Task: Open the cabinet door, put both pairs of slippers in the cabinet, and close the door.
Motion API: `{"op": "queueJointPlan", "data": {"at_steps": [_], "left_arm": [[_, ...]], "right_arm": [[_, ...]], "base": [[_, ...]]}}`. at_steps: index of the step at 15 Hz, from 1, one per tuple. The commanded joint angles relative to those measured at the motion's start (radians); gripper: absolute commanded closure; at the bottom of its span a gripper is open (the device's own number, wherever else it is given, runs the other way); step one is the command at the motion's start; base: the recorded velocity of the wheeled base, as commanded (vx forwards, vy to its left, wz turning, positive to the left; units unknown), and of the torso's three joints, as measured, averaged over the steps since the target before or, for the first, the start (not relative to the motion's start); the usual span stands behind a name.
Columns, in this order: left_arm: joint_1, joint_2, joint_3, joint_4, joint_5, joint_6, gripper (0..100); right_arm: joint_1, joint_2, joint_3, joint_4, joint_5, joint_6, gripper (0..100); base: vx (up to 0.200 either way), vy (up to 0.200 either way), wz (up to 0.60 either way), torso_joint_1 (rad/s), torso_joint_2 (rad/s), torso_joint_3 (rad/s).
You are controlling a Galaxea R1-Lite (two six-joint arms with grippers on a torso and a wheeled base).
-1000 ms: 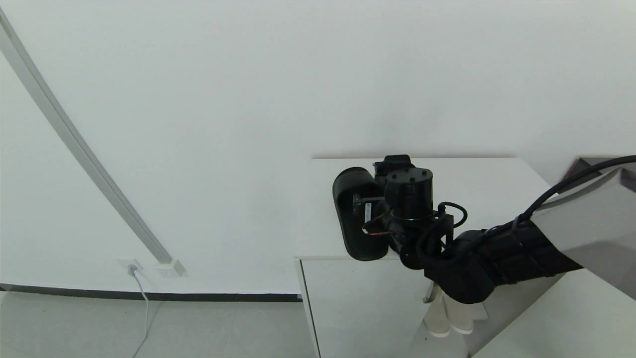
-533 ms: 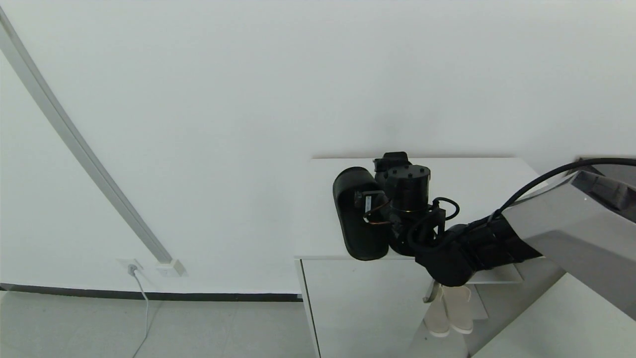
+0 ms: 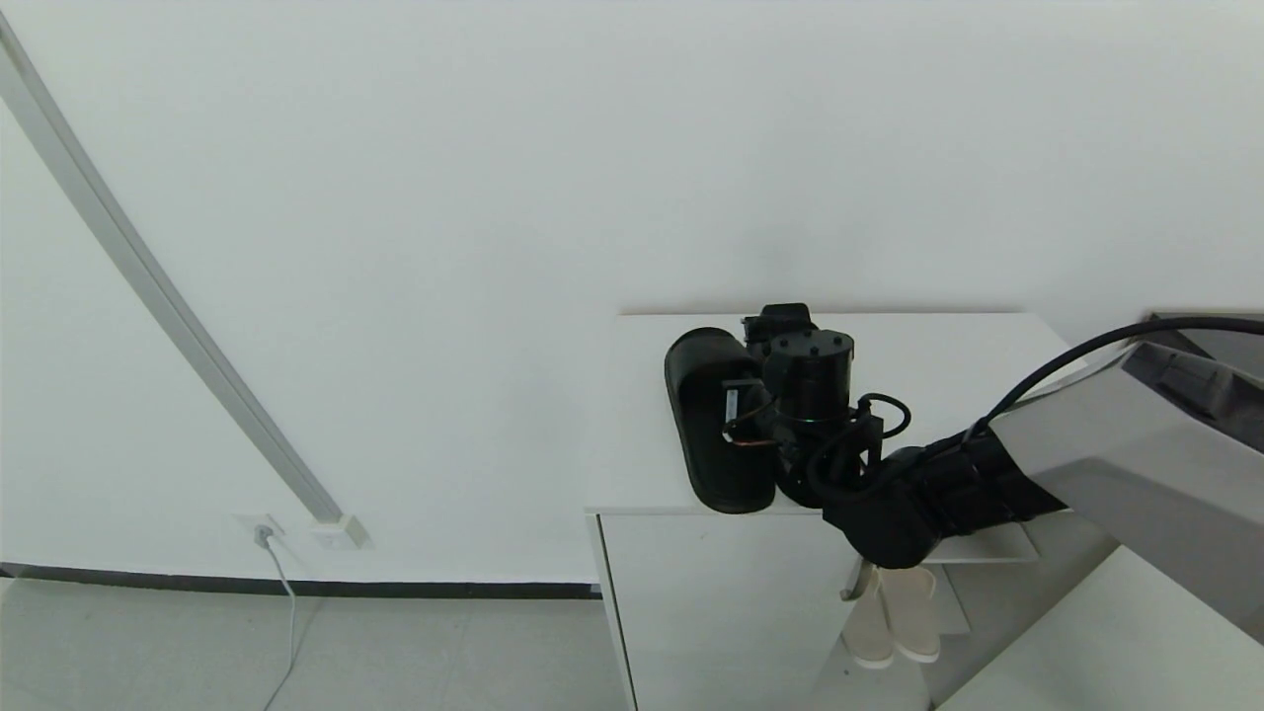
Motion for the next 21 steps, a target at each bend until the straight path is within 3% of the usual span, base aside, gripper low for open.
{"op": "queueJointPlan", "data": {"at_steps": [1,4,11,13,17,21], "left_arm": [[0.001,0.000,0.000,0.001,0.001,0.000,100],[0.001,0.000,0.000,0.000,0.001,0.000,100],[0.001,0.000,0.000,0.000,0.002,0.000,100],[0.001,0.000,0.000,0.000,0.002,0.002,100],[0.001,0.000,0.000,0.000,0.001,0.002,100],[0.001,0.002,0.000,0.000,0.001,0.002,100]], "right_arm": [[0.000,-0.005,0.002,0.000,0.000,-0.007,100],[0.014,-0.052,0.033,0.000,0.000,-0.013,100],[0.106,-0.284,0.272,0.005,0.058,-0.020,100],[0.104,-0.429,0.436,0.006,0.170,-0.023,100],[0.137,-0.617,0.676,0.011,0.213,-0.023,100],[0.141,-0.666,0.717,0.054,0.222,-0.023,100]], "base": [[0.000,0.000,0.00,0.000,0.00,0.000],[0.000,0.000,0.00,0.000,0.00,0.000],[0.000,0.000,0.00,0.000,0.00,0.000],[0.000,0.000,0.00,0.000,0.00,0.000],[0.000,0.000,0.00,0.000,0.00,0.000],[0.000,0.000,0.00,0.000,0.00,0.000]]}}
